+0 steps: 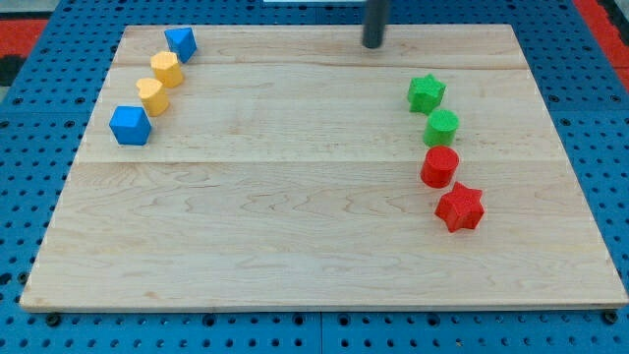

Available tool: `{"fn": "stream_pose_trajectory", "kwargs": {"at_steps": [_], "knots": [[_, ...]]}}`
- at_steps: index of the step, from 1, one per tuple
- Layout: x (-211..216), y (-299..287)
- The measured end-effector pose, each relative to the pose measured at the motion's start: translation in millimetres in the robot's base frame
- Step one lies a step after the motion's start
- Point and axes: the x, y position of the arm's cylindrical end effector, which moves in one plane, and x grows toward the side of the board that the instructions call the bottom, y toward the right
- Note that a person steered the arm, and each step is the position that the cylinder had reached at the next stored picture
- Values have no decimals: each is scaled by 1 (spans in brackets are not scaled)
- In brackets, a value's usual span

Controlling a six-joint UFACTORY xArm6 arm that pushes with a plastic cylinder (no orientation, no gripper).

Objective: Put the blue triangle to the bottom right of the yellow hexagon

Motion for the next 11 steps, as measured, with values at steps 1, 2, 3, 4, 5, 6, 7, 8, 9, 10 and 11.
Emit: {"fn": "stream_pose_trajectory", "kwargs": {"at_steps": [1, 2, 3, 4, 5, 6, 7, 8, 9, 10, 11], "knots": [[-6, -83], [-1, -152], [-1, -163], [-4, -170], [-19, -182], [-19, -249], [11, -232], [62, -181], [78, -128], [85, -122], [35, -137]]}}
